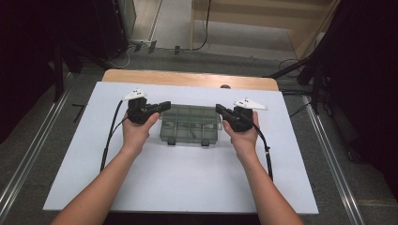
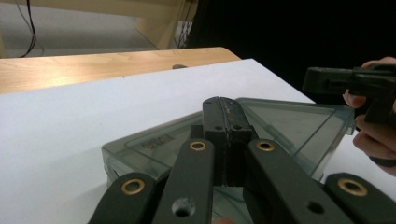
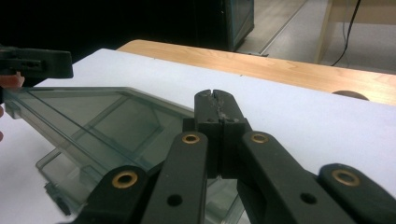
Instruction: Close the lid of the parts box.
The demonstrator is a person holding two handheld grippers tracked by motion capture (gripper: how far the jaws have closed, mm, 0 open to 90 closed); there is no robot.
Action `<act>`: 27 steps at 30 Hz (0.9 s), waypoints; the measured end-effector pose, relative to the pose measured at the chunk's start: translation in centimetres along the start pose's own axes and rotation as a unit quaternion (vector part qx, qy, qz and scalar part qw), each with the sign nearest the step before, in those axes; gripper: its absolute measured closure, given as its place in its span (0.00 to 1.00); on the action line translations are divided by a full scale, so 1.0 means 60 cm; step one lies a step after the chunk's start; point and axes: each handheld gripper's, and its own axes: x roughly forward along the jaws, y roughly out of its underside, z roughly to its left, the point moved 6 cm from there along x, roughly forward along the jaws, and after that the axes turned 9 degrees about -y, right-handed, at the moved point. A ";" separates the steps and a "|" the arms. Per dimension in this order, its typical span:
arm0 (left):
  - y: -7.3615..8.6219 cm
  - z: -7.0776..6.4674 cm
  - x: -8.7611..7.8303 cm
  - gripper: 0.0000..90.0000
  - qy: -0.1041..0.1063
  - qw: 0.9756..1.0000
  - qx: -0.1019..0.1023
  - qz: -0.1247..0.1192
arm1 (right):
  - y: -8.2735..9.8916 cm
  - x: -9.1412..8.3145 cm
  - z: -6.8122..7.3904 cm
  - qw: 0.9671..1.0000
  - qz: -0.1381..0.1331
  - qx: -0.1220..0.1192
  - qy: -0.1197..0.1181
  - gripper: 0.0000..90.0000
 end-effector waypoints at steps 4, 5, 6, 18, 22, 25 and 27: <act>0.009 -0.006 -0.009 1.00 0.001 1.000 0.002 -0.007 | 0.010 -0.003 0.008 1.000 0.003 -0.007 0.000 1.00; 0.011 -0.007 -0.011 1.00 0.001 1.000 0.005 -0.008 | 0.013 -0.004 0.010 1.000 0.002 -0.007 -0.001 1.00; 0.014 -0.008 -0.013 1.00 0.000 1.000 0.007 -0.008 | 0.015 -0.005 0.013 1.000 0.003 -0.010 -0.001 1.00; 0.062 -0.019 -0.030 1.00 -0.012 1.000 0.024 -0.016 | 0.049 -0.016 0.035 0.999 0.003 -0.030 0.011 1.00; 0.072 -0.019 -0.036 1.00 -0.013 0.999 0.023 -0.021 | 0.062 -0.021 0.037 1.000 -0.002 -0.023 0.009 1.00; 0.081 -0.016 -0.040 1.00 -0.013 1.000 0.018 -0.021 | 0.073 -0.022 0.038 1.000 0.003 -0.018 0.007 1.00; 0.087 -0.015 -0.041 1.00 -0.013 1.000 0.017 -0.019 | 0.079 -0.021 0.039 1.000 0.007 -0.022 0.008 1.00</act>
